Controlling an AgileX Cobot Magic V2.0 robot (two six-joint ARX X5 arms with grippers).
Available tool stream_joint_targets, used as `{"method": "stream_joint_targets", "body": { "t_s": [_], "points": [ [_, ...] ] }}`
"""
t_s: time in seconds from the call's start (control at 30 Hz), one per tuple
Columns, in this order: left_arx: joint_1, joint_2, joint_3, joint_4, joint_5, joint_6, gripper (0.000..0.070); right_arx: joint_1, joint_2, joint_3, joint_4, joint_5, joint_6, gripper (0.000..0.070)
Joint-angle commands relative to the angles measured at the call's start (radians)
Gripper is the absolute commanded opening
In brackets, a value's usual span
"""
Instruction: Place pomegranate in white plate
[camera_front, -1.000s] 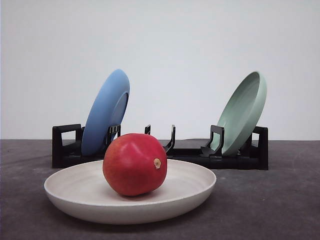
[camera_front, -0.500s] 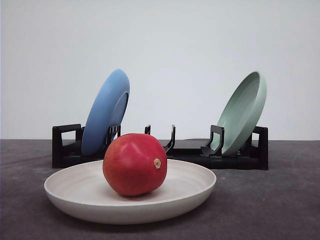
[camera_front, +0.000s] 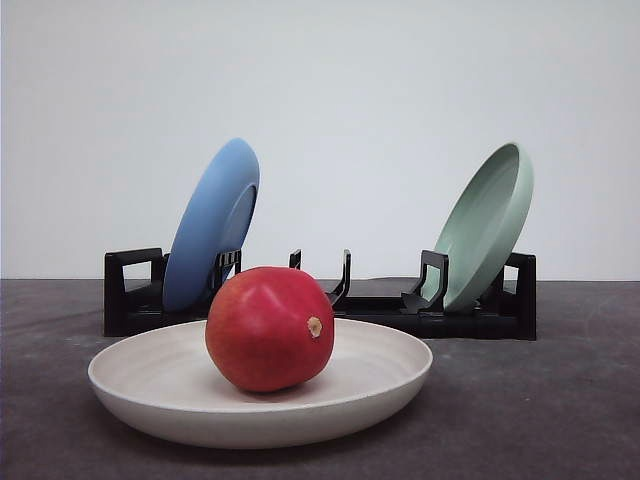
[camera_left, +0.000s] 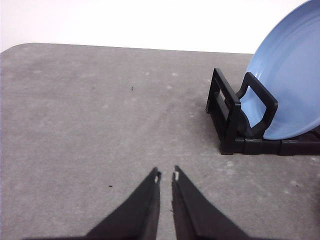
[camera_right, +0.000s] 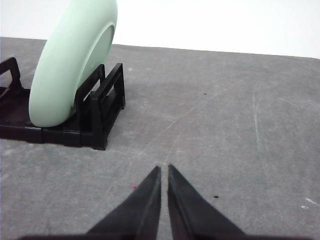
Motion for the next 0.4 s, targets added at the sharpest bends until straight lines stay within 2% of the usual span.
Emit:
{"method": "stream_joint_targets", "body": {
  "t_s": [0.0,0.37],
  "points": [
    [0.000,-0.001,-0.011,-0.002,0.000,0.000,0.0026,0.000,-0.001,-0.005,0.011,0.001,0.011,0.0020],
    [0.000,-0.001,-0.011,-0.002,0.000,0.000,0.0026,0.000,-0.001,-0.005,0.011,0.001,0.011,0.0020]
  ]
}}
